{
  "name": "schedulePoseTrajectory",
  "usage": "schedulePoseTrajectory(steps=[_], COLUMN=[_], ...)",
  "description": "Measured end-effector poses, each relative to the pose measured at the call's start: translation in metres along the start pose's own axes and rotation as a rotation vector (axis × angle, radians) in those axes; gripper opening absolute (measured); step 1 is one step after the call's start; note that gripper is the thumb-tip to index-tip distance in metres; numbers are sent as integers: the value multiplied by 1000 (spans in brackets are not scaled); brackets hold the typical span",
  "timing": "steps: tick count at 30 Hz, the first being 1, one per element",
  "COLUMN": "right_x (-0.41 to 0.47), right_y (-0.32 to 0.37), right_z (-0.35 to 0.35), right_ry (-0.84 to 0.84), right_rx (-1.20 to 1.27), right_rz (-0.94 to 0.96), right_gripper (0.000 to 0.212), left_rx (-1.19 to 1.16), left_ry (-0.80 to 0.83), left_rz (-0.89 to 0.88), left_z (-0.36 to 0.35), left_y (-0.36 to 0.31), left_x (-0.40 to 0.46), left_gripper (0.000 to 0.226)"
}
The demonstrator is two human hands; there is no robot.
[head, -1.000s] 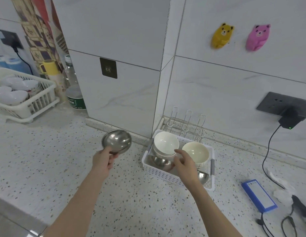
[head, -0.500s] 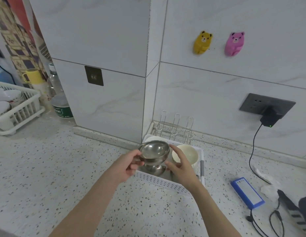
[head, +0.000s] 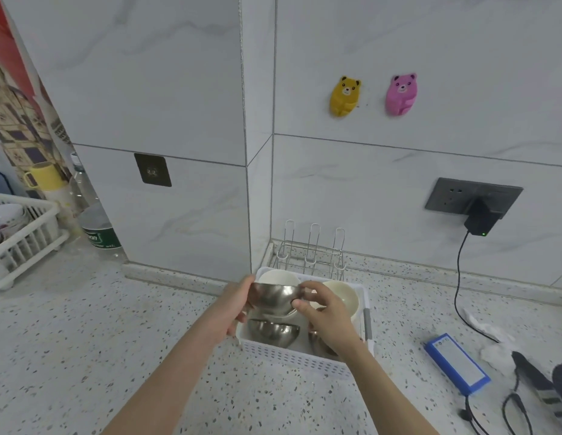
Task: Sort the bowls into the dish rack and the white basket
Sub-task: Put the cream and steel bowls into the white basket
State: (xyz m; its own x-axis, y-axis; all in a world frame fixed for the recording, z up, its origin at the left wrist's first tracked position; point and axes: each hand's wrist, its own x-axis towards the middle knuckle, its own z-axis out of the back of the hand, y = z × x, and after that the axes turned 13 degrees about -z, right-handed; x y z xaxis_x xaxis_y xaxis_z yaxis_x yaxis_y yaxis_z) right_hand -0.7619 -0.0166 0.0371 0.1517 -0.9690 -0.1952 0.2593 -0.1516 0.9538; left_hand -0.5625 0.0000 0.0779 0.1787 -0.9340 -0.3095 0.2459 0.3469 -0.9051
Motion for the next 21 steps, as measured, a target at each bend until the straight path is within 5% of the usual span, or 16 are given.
schedulePoseTrajectory(steps=[11,21], right_x=[7,22], right_y=[-6,-3], right_z=[-7,-5], right_ry=[-67,-50], right_rx=[198,177], right_rz=[-263,-356], right_gripper=[11,30], left_rx=[108,250], left_ry=[-19,-19], left_rz=[-132,-85], left_z=[-15,-10], left_y=[-10,-6], left_x=[19,43], left_gripper=[30,38])
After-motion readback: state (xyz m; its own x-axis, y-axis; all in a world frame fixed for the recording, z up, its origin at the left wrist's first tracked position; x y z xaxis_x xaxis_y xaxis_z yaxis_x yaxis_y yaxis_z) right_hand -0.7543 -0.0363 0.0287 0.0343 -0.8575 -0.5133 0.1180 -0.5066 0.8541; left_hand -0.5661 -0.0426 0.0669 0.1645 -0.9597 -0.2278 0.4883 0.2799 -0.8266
